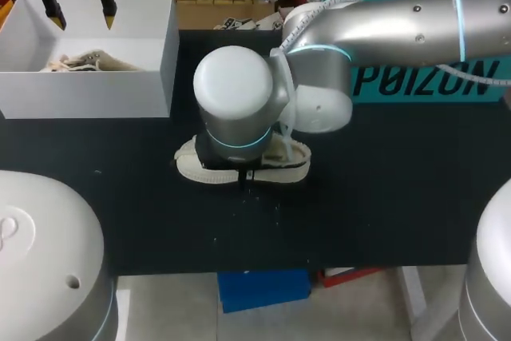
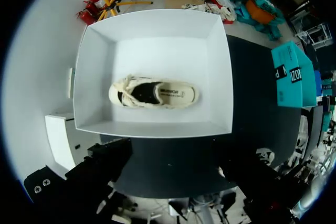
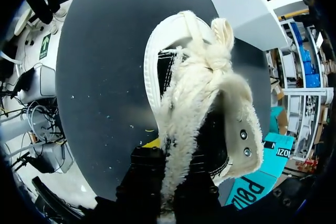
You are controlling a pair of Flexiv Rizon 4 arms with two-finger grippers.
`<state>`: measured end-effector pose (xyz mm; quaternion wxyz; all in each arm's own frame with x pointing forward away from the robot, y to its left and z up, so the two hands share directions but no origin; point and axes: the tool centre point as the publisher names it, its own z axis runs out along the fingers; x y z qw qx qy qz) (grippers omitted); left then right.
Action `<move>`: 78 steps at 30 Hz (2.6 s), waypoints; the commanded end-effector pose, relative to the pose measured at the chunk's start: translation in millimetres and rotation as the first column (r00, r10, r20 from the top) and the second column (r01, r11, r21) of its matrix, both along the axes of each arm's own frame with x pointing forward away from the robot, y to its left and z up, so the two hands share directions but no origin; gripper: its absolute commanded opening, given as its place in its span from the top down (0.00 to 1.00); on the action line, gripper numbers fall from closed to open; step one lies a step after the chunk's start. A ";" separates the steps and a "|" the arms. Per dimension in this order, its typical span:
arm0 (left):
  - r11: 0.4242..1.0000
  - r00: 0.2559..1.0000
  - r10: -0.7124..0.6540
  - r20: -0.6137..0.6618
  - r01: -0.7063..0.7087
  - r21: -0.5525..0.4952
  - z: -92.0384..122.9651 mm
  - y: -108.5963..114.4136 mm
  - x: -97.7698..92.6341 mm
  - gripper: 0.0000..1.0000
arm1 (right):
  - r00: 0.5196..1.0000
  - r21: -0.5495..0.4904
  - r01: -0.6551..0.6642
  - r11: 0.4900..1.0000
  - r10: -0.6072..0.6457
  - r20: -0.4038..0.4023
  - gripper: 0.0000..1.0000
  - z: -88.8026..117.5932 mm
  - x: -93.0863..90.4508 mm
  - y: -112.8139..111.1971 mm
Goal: Take the shoe out of the shoebox, open the shoe tongue, remove and reinsert the insole, then place the shoe into the shoebox
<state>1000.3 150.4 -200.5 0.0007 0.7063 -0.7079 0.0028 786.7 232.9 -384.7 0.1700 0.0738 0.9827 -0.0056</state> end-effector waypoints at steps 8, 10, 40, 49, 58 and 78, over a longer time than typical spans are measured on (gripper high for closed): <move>1.000 1.000 0.001 -0.002 -0.001 0.002 0.4 -0.1 -0.2 0.00 | 1.000 0.019 0.007 1.000 -0.007 -0.017 1.00 -20.0 1.6 3.9; 1.000 1.000 0.001 -0.002 -0.001 0.002 0.4 -0.1 -0.2 0.00 | 1.000 0.019 0.009 1.000 -0.009 -0.017 1.00 -22.6 1.2 4.0; 1.000 1.000 0.001 -0.002 -0.001 0.002 0.4 -0.1 -0.2 0.00 | 0.978 0.212 -0.204 0.956 0.206 0.014 0.00 86.8 6.0 -2.1; 1.000 1.000 0.001 -0.002 -0.001 0.002 0.4 -0.1 -0.2 0.00 | 0.965 0.379 -0.239 0.894 0.262 -0.011 0.00 94.0 6.7 -10.9; 1.000 1.000 0.001 -0.002 -0.001 0.002 0.4 -0.1 -0.2 0.00 | 0.965 0.379 -0.239 0.894 0.262 -0.011 0.00 94.0 6.7 -10.9; 1.000 1.000 0.001 -0.002 -0.001 0.002 0.4 -0.1 -0.2 0.00 | 0.963 0.511 -0.214 0.832 0.266 -0.031 0.00 74.7 6.1 -48.6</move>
